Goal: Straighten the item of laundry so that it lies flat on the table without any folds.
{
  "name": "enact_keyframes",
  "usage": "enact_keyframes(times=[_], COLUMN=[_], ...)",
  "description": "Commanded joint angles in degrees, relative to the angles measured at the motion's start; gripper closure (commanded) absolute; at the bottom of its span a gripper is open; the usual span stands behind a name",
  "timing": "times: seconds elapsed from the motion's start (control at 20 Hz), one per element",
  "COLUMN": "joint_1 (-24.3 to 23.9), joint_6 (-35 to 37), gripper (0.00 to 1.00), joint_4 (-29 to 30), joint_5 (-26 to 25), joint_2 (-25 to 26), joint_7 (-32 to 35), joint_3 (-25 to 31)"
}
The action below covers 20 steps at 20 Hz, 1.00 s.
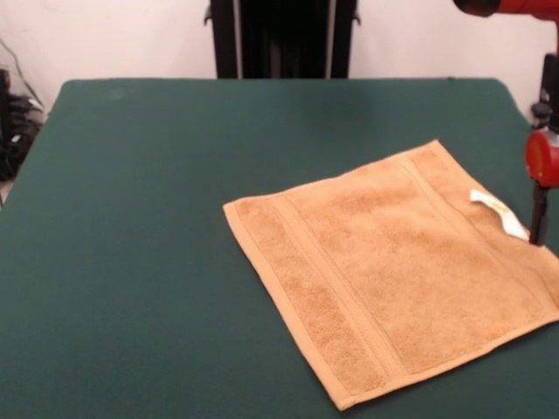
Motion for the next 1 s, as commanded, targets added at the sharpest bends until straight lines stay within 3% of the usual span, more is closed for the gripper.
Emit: enact_keyframes(times=[0.05, 0.7, 0.9, 1.0], joint_1=[2.15, 3.91, 5.29, 4.35], joint_6=[-1.53, 2.64, 7.86, 14.00], gripper=[0.00, 0.00, 0.00, 0.00], joint_4=[4.76, 4.05, 3.50, 2.84], joint_5=[2.63, 4.66, 4.34, 3.77], joint_2=[3.13, 2.05, -1.14, -4.77], joint_7=[14.75, 15.14, 14.69, 13.12], joint_3=[0.79, -3.18, -8.41, -9.89])
